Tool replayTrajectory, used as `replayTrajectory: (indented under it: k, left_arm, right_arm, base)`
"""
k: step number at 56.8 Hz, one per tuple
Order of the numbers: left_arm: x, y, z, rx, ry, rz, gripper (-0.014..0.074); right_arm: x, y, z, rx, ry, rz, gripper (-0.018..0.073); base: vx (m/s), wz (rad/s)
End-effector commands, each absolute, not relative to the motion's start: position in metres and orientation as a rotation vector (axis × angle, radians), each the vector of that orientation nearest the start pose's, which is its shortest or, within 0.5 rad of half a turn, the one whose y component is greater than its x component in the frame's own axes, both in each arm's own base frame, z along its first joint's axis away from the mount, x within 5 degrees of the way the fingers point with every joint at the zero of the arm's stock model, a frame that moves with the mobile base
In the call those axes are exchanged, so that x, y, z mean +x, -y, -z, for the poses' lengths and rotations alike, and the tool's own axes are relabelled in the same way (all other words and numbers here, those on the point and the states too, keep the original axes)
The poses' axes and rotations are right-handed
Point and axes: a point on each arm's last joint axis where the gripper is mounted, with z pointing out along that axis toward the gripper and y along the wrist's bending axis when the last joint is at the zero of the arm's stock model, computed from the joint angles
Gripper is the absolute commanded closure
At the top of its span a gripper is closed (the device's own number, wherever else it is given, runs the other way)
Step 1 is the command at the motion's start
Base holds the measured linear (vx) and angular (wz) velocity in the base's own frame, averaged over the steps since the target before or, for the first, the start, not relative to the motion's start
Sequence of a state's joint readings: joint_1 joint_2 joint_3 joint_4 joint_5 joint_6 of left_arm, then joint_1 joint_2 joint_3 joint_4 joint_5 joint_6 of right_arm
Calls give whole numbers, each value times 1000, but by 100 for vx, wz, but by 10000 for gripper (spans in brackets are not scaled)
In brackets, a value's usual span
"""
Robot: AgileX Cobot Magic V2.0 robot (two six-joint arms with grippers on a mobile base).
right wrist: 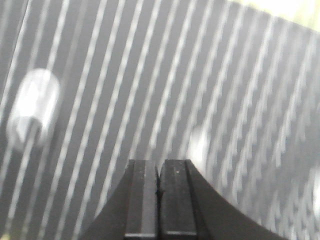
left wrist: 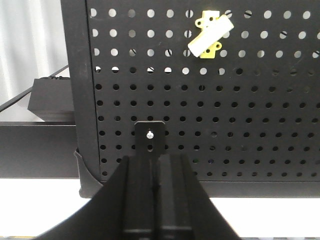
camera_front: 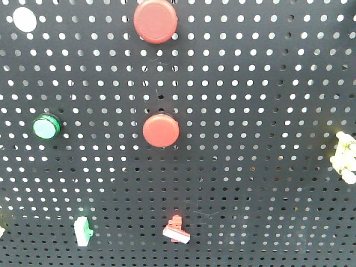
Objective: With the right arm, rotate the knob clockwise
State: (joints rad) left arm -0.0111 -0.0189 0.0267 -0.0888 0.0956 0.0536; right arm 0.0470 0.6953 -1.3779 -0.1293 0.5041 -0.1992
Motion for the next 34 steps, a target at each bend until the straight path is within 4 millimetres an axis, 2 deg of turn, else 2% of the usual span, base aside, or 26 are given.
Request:
replayTrajectory:
  k: [1, 7, 11, 23, 27, 34]
  left_arm:
    - [56, 1, -201, -20, -1502, 44, 603]
    - [56, 1, -201, -20, -1502, 44, 603]
    - [56, 1, -201, -20, -1502, 44, 603]
    - [56, 1, -201, -20, -1502, 44, 603]
    - [56, 1, -201, -20, -1502, 44, 603]
    - [56, 1, -201, -20, -1502, 44, 603]
  right_arm:
    - [71, -2, -574, -175, -1223, 191, 568]
    - [82, -10, -577, -181, -1217, 53, 568]
    - [92, -18, -574, -258, -1239, 19, 568]
    - [119, -46, -561, -697, -1211, 264, 568]
    - [120, -48, -560, -749, -1192, 324, 567]
    - [121, -46, -560, -735, -1208, 349, 560]
  base:
    - [0, 0]
    - [0, 0]
    - [0, 0]
    - [0, 0]
    - [0, 0]
    - [0, 0]
